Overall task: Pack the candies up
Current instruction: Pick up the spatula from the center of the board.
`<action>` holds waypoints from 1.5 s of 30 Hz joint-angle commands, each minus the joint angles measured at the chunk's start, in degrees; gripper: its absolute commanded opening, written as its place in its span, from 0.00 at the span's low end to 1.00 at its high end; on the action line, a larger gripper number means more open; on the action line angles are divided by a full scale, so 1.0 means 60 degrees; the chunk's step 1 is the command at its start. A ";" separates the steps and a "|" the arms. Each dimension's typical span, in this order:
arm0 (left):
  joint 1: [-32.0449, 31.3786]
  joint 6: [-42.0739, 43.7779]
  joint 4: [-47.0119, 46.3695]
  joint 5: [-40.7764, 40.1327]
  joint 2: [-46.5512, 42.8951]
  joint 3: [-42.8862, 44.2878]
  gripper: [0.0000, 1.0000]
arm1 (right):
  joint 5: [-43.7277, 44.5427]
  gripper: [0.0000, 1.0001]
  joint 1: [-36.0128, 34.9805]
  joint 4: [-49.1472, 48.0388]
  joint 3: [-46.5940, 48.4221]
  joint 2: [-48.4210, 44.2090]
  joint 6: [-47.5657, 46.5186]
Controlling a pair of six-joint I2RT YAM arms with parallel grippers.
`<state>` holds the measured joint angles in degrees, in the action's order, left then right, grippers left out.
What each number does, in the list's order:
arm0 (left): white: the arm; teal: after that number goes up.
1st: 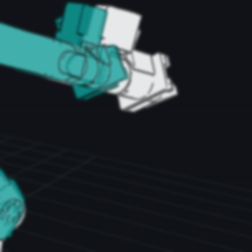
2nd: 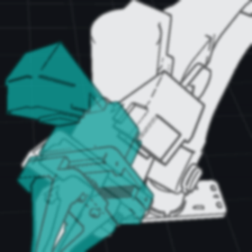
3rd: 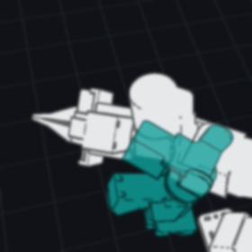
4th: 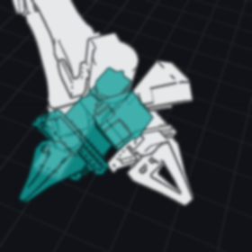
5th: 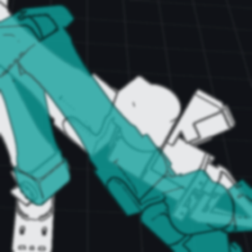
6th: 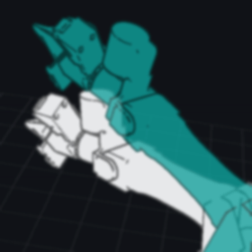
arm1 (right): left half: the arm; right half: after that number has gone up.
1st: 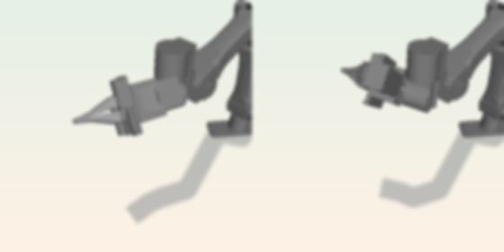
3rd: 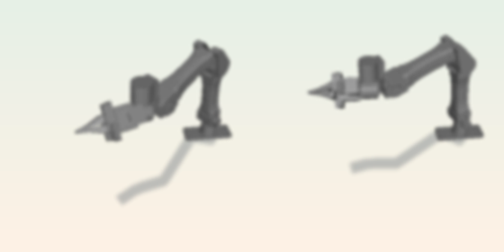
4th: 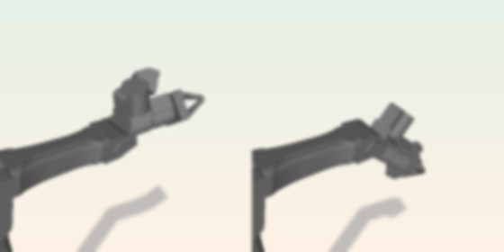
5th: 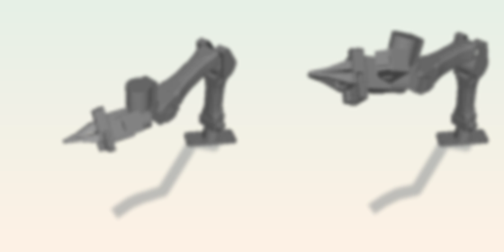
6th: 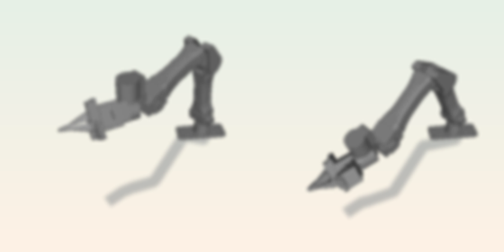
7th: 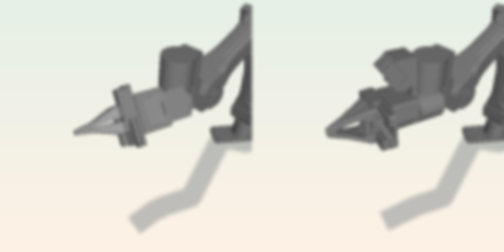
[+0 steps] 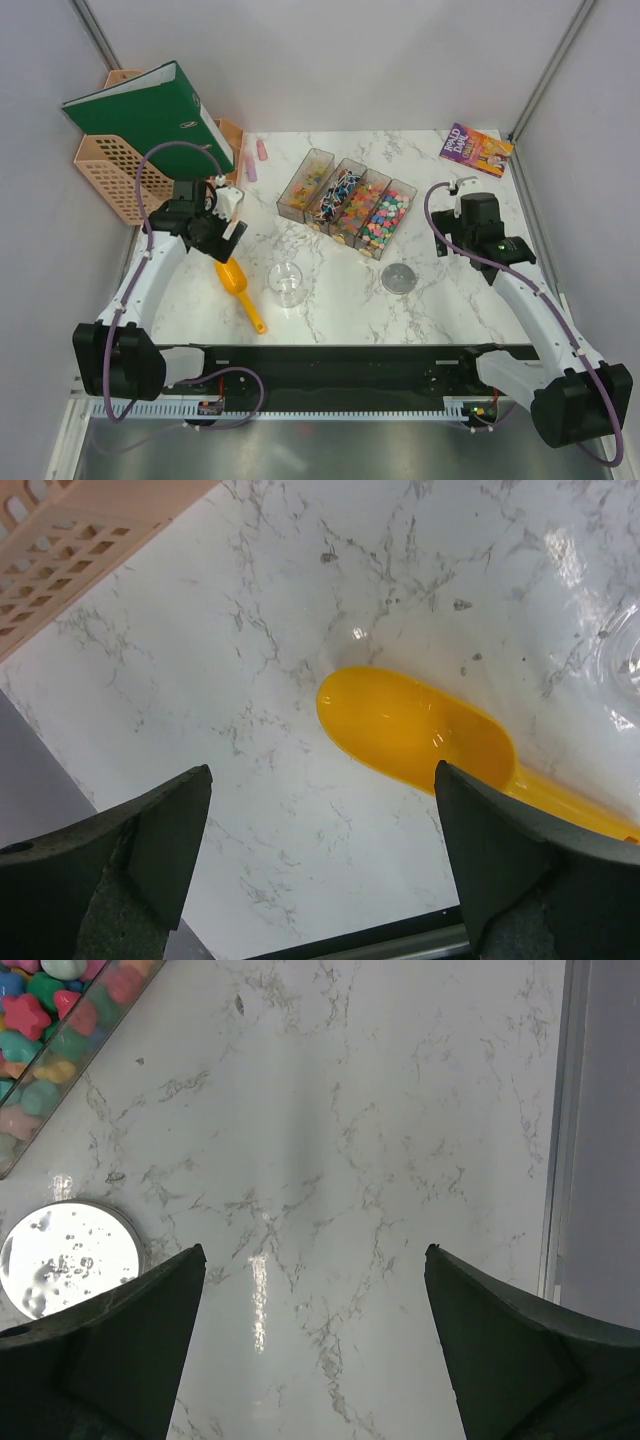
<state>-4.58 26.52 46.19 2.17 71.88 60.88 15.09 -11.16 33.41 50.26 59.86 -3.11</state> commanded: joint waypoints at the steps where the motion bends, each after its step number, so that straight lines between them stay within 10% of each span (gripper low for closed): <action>1: 0.0060 0.0925 -0.0214 -0.0201 -0.0393 -0.0332 1.00 | 0.0019 0.98 -0.0015 -0.0222 0.0134 0.0014 -0.0081; 14: 0.0104 0.2199 0.0254 0.0833 0.0210 0.0121 0.79 | -0.4318 0.98 -0.0015 0.0803 0.0646 -0.1246 -0.3172; 26: -0.0321 1.1836 0.1265 0.3195 -0.3205 -0.2880 0.83 | -0.4669 0.98 -0.0015 0.1024 0.0412 -0.1056 -0.3744; 37: -0.0306 1.4707 0.2654 0.4324 -0.0294 -0.0616 0.93 | -0.4639 0.98 -0.0015 0.1536 0.0442 -0.1523 -0.3890; 45: -0.0306 1.6905 0.5541 0.2789 0.1218 0.0941 0.89 | -0.4727 0.98 -0.0015 0.1537 0.0076 -0.1904 -0.3700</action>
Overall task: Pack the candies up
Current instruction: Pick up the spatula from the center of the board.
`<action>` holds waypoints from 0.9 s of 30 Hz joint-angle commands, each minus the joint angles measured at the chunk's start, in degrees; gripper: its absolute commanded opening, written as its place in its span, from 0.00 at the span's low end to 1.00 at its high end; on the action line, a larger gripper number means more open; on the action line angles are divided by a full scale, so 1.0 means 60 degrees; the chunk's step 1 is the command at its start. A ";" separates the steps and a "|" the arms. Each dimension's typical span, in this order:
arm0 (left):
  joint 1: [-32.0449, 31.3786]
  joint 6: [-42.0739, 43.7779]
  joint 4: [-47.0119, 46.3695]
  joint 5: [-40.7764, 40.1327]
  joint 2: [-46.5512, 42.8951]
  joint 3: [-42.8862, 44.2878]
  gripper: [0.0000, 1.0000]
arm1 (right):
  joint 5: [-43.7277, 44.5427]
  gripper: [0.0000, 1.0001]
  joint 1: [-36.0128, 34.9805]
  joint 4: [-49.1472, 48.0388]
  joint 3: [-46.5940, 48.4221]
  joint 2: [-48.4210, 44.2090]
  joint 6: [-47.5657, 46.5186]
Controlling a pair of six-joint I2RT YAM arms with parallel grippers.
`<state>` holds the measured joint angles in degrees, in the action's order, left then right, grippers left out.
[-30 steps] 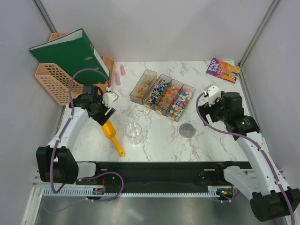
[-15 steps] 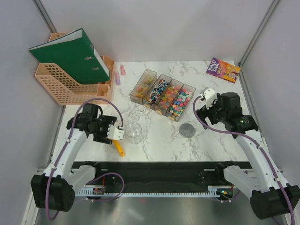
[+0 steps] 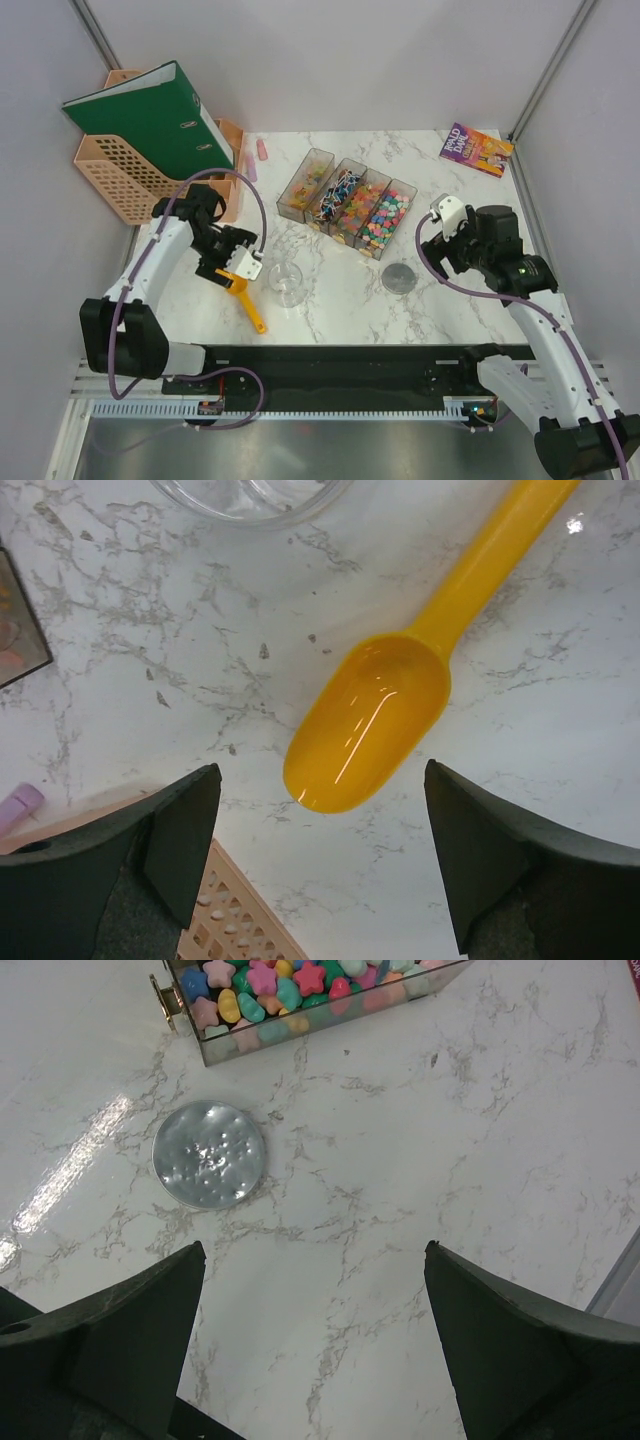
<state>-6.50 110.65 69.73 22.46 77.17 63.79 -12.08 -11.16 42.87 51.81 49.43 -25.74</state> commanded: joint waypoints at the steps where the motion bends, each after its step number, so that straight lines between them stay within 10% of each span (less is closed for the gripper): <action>1: 0.0014 0.3089 0.1765 -0.0753 0.0424 0.0573 0.89 | -0.0199 0.98 -0.0015 -0.0084 -0.0212 -0.0196 0.0129; 14: 0.0014 0.5008 0.0862 -0.1225 -0.0320 -0.1459 0.62 | -0.0024 0.98 -0.0015 -0.0187 -0.0271 -0.0123 0.0246; 27: 0.0000 0.4952 -0.1602 -0.0271 -0.0879 -0.3059 0.62 | -0.0067 0.98 -0.0015 -0.0319 -0.0066 0.0346 0.0144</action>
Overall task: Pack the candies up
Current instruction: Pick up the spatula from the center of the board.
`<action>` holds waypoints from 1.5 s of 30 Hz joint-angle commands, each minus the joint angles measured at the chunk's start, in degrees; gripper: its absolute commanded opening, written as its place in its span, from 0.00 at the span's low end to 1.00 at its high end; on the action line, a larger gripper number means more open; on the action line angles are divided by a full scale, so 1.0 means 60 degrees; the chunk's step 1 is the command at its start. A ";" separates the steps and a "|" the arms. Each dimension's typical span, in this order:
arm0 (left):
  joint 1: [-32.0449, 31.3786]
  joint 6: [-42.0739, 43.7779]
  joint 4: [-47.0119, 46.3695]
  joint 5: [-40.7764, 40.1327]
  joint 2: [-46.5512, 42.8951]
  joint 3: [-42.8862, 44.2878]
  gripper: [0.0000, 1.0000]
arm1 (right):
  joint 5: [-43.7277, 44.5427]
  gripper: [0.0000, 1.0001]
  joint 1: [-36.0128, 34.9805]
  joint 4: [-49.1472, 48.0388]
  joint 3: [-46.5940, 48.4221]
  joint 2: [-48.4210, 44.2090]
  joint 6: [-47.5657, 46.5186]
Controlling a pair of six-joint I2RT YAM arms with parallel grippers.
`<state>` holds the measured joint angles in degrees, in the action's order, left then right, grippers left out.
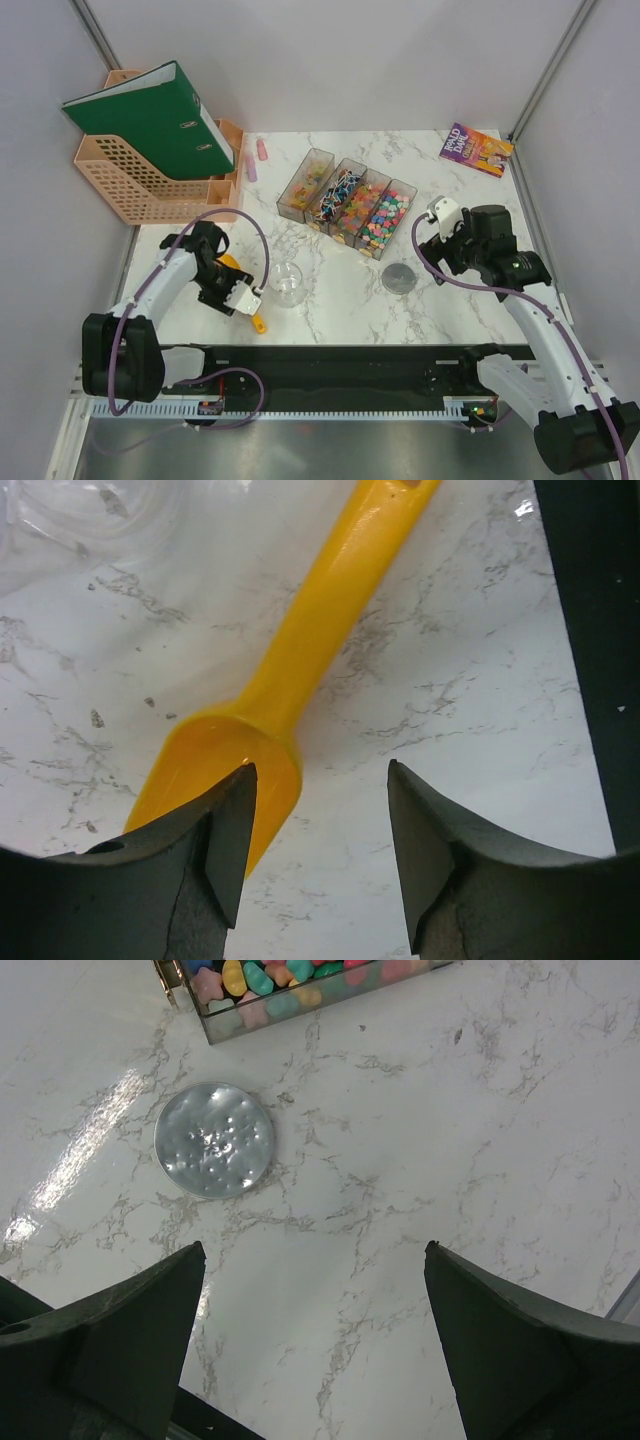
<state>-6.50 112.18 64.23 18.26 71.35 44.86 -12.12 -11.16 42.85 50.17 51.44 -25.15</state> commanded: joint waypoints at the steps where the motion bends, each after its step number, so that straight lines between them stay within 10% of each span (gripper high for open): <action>1: 0.0014 0.4682 -0.0743 0.0443 0.0148 0.0096 0.62 | -0.0060 0.98 -0.0001 -0.0330 0.0178 0.0025 0.0075; 20: 0.0000 0.4156 -0.1183 -0.0261 0.0223 -0.0255 0.03 | 0.0028 0.98 -0.0015 -0.0681 -0.0173 -0.0268 0.0002; 38: -0.0073 0.1988 0.0971 0.2404 -0.2765 0.2043 0.02 | -0.1920 0.98 -0.0030 -0.0960 0.2315 0.1943 -0.0819; 45: -0.0908 -0.2313 -0.2658 0.2802 -0.2007 0.2541 0.02 | -0.1731 0.98 -0.0600 -0.2189 0.2960 0.3084 -0.1418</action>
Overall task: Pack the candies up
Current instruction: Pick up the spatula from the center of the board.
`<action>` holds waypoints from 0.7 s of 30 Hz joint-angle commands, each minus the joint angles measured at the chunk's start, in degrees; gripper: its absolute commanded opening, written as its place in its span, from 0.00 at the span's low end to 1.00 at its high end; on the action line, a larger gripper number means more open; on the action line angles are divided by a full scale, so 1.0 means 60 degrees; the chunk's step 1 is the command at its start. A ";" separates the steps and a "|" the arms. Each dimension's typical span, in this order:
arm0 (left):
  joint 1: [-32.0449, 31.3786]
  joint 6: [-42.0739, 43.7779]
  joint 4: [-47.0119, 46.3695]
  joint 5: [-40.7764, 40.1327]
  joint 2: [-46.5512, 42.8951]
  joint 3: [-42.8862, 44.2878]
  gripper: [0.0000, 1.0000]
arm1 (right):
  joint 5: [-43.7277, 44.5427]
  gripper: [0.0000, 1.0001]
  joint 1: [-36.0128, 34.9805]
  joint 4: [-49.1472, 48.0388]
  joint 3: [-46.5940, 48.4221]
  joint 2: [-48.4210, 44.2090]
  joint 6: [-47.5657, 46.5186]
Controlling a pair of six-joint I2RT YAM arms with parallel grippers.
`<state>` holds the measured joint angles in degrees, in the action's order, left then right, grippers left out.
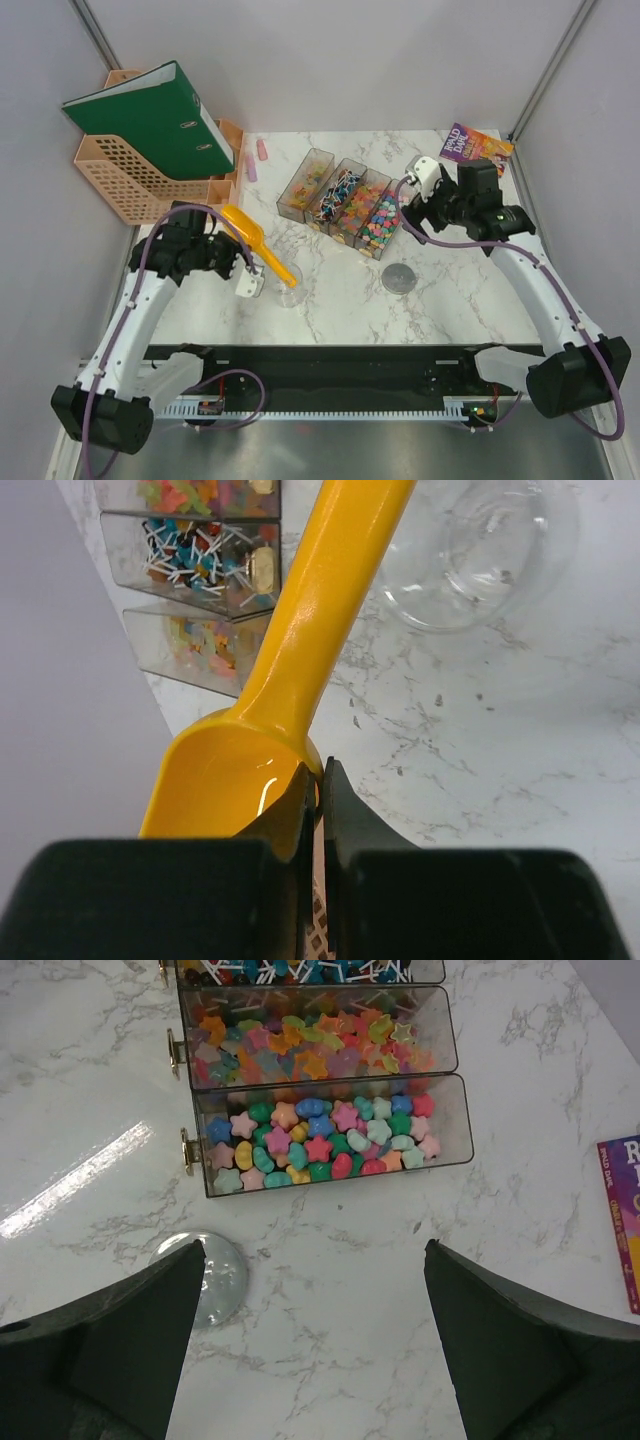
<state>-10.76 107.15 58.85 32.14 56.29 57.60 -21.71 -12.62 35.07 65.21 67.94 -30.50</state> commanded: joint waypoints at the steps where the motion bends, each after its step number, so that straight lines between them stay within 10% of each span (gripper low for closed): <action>1: -0.0285 -0.2164 -0.2361 0.0386 0.1057 0.0752 0.02 | 0.0072 0.98 -0.0662 -0.1039 0.0701 0.0684 -0.0933; 11: -0.2261 -0.6387 -0.2617 -0.1678 0.5235 0.4780 0.02 | -0.0496 0.97 -0.2025 -0.0266 0.4422 0.3556 -0.0761; 21: -0.2703 -0.7809 -0.2543 -0.2076 0.6994 0.5970 0.02 | -0.1009 0.93 -0.2613 -0.0220 0.4748 0.4102 -0.0717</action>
<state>-26.96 66.78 44.14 21.12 97.45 89.78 -24.67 -28.75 33.45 93.06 93.60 -34.79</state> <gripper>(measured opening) 0.041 0.934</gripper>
